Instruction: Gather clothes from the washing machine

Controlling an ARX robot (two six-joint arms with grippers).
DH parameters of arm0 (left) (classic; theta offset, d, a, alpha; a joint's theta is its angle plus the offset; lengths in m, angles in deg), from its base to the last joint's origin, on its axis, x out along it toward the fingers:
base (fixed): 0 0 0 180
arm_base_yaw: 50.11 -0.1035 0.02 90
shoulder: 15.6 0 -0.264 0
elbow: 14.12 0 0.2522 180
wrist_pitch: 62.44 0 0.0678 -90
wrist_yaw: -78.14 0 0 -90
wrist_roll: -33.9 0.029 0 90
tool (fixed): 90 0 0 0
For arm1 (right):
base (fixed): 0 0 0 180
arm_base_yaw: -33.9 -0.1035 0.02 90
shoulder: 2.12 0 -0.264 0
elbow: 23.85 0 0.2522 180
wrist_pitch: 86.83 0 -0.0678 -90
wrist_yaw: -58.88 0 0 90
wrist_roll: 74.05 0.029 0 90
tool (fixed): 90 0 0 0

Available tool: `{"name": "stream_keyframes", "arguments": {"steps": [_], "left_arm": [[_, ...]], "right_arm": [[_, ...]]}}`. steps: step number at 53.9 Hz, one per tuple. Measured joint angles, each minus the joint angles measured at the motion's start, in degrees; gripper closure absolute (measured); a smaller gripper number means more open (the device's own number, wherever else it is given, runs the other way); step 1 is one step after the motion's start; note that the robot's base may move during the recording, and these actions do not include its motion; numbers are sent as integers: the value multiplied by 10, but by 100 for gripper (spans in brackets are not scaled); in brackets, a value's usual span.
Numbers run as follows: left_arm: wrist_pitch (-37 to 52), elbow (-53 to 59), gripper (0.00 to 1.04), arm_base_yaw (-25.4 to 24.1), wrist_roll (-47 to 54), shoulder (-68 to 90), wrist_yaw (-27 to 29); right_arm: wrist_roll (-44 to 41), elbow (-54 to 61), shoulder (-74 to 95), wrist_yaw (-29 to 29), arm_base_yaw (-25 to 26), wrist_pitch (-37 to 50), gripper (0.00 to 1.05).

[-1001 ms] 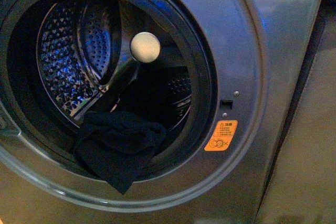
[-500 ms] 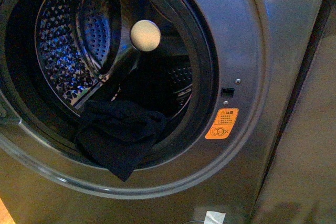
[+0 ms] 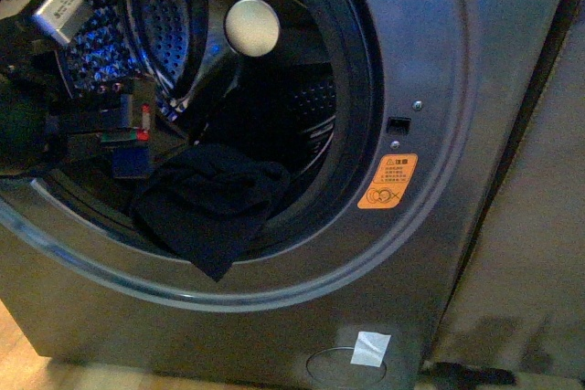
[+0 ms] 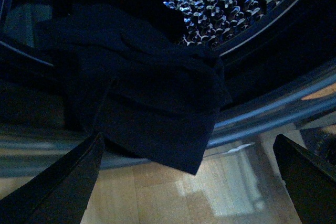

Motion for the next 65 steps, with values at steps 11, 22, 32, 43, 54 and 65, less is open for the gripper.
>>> {"name": "stream_keyframes", "arguments": {"steps": [11, 22, 32, 43, 54, 65], "left_arm": [[-9, -71, 7, 7, 3, 88, -4], [-20, -138, 7, 17, 9, 163, -1], [-36, -216, 7, 28, 9, 229, 18], [-70, -273, 7, 33, 9, 279, 25], [-78, -298, 7, 40, 5, 310, 24], [-71, -307, 7, 54, -17, 313, 2]], "right_arm": [[0, 0, 0, 0, 0, 0, 7], [0, 0, 0, 0, 0, 0, 7], [0, 0, 0, 0, 0, 0, 7], [0, 0, 0, 0, 0, 0, 7], [0, 0, 0, 0, 0, 0, 7], [0, 0, 0, 0, 0, 0, 7]]}}
